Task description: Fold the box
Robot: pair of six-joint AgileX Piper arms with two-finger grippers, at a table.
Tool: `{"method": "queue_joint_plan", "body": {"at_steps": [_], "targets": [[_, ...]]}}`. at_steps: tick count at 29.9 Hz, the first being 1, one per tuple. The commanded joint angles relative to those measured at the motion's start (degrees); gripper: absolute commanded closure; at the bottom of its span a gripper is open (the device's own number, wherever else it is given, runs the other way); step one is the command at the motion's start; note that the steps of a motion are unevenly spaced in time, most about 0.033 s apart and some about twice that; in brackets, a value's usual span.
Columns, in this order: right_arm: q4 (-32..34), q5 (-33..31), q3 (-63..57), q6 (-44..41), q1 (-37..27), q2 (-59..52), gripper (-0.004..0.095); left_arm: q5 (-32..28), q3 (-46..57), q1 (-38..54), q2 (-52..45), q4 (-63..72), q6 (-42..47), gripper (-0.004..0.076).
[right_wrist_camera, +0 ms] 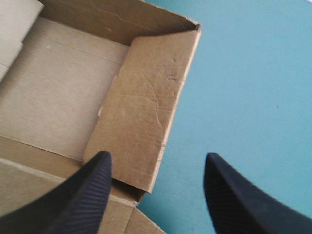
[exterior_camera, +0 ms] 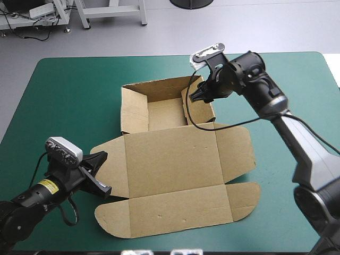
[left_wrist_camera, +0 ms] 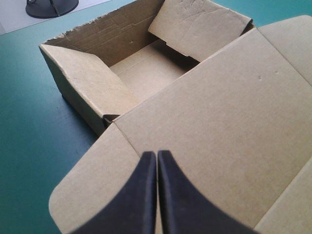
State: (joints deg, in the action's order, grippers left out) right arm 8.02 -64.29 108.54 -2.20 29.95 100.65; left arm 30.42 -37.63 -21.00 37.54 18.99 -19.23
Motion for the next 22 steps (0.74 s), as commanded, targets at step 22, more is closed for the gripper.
{"method": "queue_joint_plan", "body": {"at_steps": [22], "targets": [[-4.4,-0.6,11.7,-5.6,-4.7,15.9,0.0177,-6.5,-1.6,-0.2,0.0,4.1,-1.2,0.0729]]}}
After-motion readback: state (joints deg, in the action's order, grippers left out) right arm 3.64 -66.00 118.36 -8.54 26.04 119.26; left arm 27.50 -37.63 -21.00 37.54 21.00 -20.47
